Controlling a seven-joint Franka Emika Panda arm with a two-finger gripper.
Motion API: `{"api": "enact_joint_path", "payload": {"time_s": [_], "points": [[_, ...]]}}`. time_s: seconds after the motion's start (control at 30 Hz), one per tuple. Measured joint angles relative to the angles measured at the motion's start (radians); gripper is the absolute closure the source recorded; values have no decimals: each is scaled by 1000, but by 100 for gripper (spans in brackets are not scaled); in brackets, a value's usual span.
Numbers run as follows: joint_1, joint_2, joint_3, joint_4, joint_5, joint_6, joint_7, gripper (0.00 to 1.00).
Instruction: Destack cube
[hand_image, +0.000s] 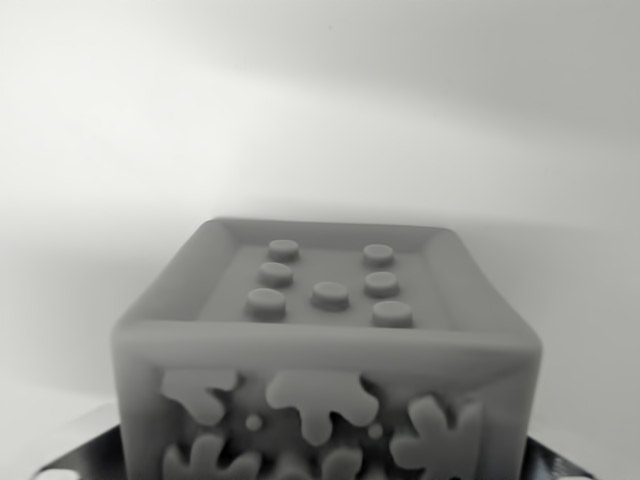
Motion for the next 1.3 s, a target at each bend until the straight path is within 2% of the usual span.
{"api": "enact_joint_path", "payload": {"time_s": [0.93,1.3], "points": [[0,1,0,0,0,1,0,0],[0,-38,0,-12,0,-23,0,0]]}}
